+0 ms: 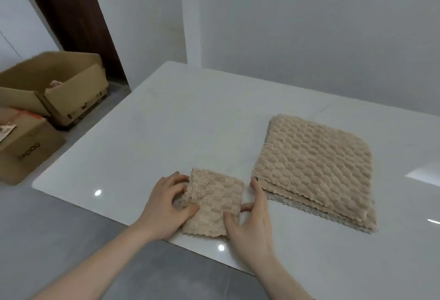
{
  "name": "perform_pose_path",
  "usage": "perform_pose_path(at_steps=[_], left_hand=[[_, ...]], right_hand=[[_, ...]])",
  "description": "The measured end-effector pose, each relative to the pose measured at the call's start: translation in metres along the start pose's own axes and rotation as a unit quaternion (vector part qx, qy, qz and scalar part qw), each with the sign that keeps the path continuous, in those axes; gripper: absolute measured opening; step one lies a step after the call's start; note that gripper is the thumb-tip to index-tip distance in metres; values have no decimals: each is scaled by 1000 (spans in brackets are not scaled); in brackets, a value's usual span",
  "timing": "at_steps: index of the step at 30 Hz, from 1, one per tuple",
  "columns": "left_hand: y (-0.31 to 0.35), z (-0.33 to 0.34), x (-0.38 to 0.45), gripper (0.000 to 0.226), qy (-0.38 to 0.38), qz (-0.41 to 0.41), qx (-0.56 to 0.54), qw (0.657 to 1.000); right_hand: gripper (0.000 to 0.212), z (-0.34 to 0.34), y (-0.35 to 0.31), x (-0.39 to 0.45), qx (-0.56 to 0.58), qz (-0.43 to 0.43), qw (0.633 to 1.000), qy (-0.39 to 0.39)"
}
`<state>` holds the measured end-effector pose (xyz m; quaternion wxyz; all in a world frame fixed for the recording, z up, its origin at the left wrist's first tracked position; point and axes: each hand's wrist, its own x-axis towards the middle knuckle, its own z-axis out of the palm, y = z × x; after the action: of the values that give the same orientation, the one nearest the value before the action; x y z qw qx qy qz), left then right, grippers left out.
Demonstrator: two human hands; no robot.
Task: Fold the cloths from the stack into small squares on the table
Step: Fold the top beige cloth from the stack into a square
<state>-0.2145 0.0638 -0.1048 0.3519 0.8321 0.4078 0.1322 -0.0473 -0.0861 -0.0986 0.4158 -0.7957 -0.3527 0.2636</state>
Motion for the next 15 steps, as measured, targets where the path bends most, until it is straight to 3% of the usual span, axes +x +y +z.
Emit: perform_pose_path(at_steps=[3,7,11,15], left_hand=[[31,-19,-8,45,-95,-85,-35,991],[94,-64,-30,20,-102,-222,-181,953],[142,-107,-52,17,-48,-219,-220,949],[155,-128,-64,19,-60,-214,-222,949]], right_hand=[[96,-17,-37,-3,60,115,991,-26],[84,-58,-96,-15,183,262,946,-53],[51,-96,-147,-36,214,271,937,-59],[30,-111,-169,-56,244,268,929,-79]])
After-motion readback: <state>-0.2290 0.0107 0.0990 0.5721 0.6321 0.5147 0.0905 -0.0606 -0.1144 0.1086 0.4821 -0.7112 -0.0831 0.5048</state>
